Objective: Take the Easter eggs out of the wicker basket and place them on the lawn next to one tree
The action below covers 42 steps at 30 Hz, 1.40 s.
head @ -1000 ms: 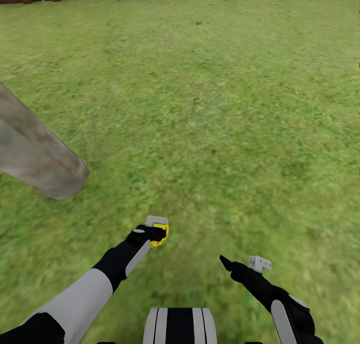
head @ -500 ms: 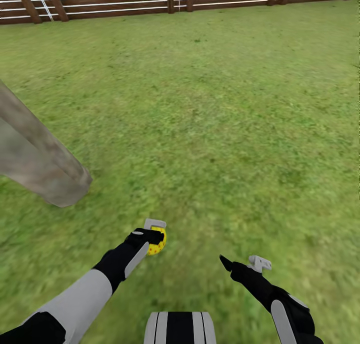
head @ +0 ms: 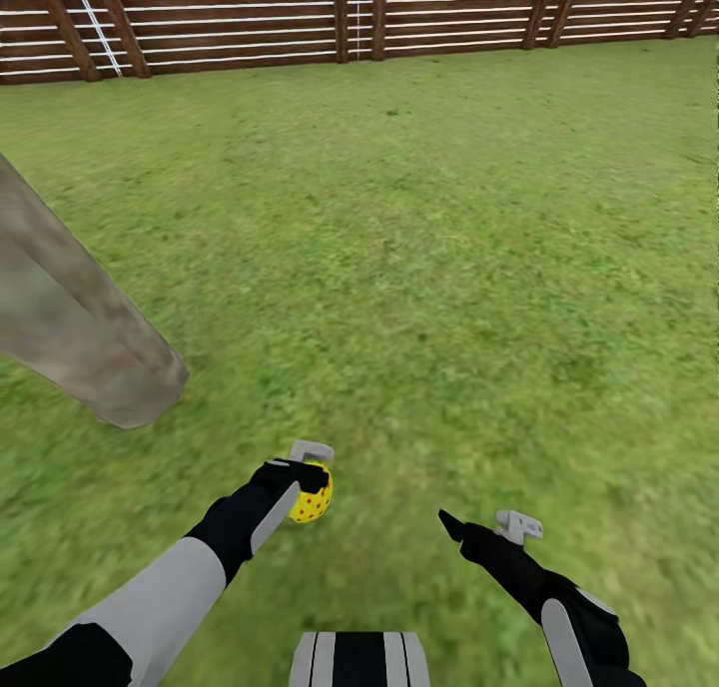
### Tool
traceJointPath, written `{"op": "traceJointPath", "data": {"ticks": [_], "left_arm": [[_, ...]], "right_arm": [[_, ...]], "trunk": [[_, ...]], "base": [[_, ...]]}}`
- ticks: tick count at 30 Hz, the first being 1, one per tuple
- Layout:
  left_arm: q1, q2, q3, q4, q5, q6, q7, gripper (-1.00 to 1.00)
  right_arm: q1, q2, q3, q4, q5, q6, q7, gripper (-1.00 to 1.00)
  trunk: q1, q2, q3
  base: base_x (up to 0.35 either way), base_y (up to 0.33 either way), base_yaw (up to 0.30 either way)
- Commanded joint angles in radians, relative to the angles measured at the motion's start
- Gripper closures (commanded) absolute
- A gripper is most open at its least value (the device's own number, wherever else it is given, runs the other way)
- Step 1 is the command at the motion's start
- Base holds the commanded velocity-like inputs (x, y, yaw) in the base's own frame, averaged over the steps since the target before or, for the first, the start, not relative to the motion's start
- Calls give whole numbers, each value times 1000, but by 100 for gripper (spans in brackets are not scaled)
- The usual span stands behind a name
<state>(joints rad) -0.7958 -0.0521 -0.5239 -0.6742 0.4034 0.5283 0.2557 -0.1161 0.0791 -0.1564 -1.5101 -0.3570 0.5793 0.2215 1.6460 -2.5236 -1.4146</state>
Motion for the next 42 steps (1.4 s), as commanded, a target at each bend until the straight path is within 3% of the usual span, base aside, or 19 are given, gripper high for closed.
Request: {"op": "traceJointPath", "data": {"ticks": [1, 15, 22, 42], "left_arm": [[-1, 1, -4, -8, 11, 10, 9, -100], [0, 5, -1, -180, 13, 122, 20, -100], [0, 5, 1, -221, 17, 184, 47, -100], [0, 6, -1, -245, 17, 196, 69, -100]], "right_arm": [[-1, 1, -3, -1, -2, 7, 5, -100], [-1, 1, -3, -1, -3, 7, 5, -100], [-1, 2, -3, -1, -2, 7, 5, -100], [-1, 1, -2, -1, -2, 7, 5, -100]], "trunk": [[-1, 0, 3], [-7, 3, 57], [-10, 5, 85], [-19, 10, 162]], "base": [[0, 0, 0], [0, 0, 0], [0, 0, 0], [-122, 0, 0]]}}
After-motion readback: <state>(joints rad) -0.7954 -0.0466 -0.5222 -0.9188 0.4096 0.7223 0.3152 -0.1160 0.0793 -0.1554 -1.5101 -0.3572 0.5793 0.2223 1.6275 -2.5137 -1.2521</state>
